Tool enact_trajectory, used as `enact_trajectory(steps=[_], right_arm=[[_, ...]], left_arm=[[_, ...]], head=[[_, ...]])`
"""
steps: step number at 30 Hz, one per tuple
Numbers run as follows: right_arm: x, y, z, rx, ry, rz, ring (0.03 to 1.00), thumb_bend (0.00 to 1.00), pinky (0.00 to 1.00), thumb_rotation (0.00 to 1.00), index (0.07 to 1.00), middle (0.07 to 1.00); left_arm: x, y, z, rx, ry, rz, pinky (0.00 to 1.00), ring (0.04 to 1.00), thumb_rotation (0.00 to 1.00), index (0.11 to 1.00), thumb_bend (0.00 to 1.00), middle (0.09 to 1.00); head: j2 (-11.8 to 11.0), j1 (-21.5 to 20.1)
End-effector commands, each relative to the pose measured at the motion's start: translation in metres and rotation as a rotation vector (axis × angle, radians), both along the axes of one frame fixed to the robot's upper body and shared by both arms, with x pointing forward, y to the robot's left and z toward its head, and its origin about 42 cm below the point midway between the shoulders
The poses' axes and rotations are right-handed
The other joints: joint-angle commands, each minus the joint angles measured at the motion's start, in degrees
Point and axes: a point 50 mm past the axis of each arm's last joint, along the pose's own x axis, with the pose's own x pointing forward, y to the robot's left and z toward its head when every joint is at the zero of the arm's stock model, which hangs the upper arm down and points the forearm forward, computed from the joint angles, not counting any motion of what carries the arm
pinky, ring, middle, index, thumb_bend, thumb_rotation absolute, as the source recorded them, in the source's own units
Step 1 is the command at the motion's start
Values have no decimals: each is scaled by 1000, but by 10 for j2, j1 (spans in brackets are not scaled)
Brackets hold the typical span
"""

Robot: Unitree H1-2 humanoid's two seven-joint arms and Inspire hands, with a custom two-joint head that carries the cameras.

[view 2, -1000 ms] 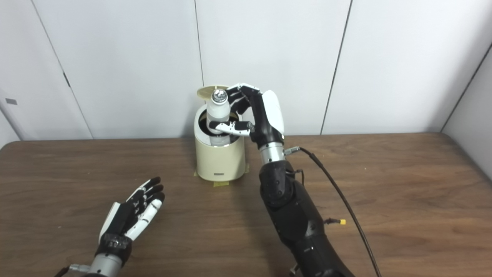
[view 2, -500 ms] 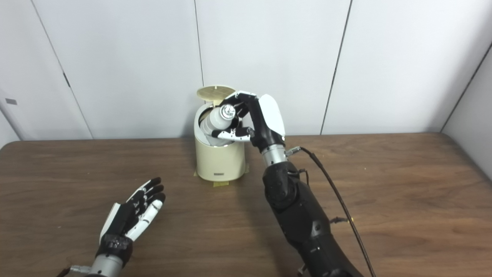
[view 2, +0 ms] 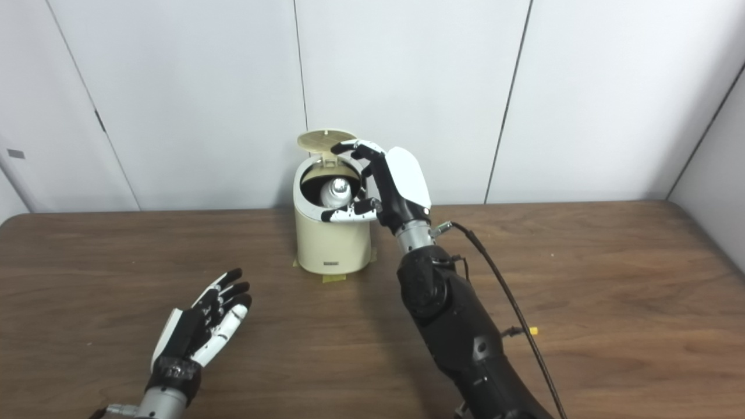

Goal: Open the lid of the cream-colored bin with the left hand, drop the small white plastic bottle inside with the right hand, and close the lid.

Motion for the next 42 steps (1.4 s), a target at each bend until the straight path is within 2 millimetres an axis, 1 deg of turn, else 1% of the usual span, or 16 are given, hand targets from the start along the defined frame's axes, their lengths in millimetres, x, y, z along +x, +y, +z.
enact_trajectory(steps=[1, 7, 11, 12, 13, 14, 15, 16, 17, 19, 22, 27, 30, 36, 38, 42], right_arm=[[4, 4, 26, 0, -70, 16, 737, 906, 573, 91, 694, 778], [4, 4, 27, -9, -72, 18, 725, 906, 560, 98, 694, 773], [3, 2, 26, -5, -78, 19, 723, 901, 561, 98, 688, 767], [3, 2, 26, 5, -84, 20, 714, 895, 556, 93, 682, 755], [2, 1, 26, 30, -90, 24, 685, 887, 540, 80, 672, 730], [2, 0, 25, 77, -92, 31, 626, 871, 508, 44, 652, 682], [1, 0, 25, 118, -98, 36, 524, 698, 477, 22, 600, 584], [1, -1, 25, 147, -108, 38, 470, 609, 458, 11, 572, 532], [0, -1, 26, 161, -118, 40, 440, 545, 415, 4, 553, 498], [-2, -3, 26, 171, -134, 39, 429, 513, 374, 1, 524, 484], [-4, -6, 27, 184, -139, 35, 431, 503, 345, 0, 505, 483], [-8, -11, 29, 221, -131, 18, 431, 502, 341, 0, 501, 481], [-13, -18, 31, 225, -137, 15, 431, 502, 346, 0, 500, 481], [-31, -39, 30, 219, -163, 25, 431, 500, 322, 0, 511, 500], [-41, -52, 25, 200, -150, 28, 434, 500, 325, 0, 512, 500], [-64, -81, 8, 171, -86, 24, 436, 500, 330, 0, 526, 497]], left_arm=[[2, -3, 5, -4, -23, -6, 850, 862, 528, 939, 486, 869], [2, -4, 2, -33, -23, -7, 816, 853, 471, 944, 473, 878], [2, -4, 1, -43, -26, -6, 813, 851, 465, 945, 482, 878], [2, -4, 1, -47, -27, -6, 814, 851, 457, 945, 480, 879], [2, -4, 1, -48, -28, -6, 814, 851, 453, 944, 482, 878], [2, -4, 1, -46, -28, -6, 811, 850, 453, 943, 482, 878], [2, -4, 1, -42, -28, -6, 811, 852, 455, 943, 482, 879], [2, -3, 1, -40, -29, -7, 811, 853, 457, 943, 480, 879], [2, -3, 0, -37, -27, -7, 812, 854, 459, 944, 476, 881], [3, -3, 0, -30, -26, -8, 813, 855, 470, 943, 480, 880], [3, -3, 1, -39, -25, -11, 813, 854, 472, 942, 481, 881], [3, -2, 1, -41, -25, -16, 818, 859, 463, 942, 489, 885], [3, -1, 2, -36, -25, -16, 818, 857, 463, 940, 491, 883], [4, 1, 5, -10, -29, -12, 833, 856, 483, 932, 482, 877], [6, 3, 6, -15, -34, -10, 833, 856, 484, 931, 476, 877], [9, 6, 8, -89, -39, -8, 821, 850, 422, 933, 479, 883]], head=[[1, 0], [1, 0], [1, 0], [1, 0], [1, 0], [1, 0], [1, 0], [1, 0], [2, 0], [1, -1], [1, 0], [0, 0], [-1, 1], [-2, 3], [-2, 5], [-1, 8]])
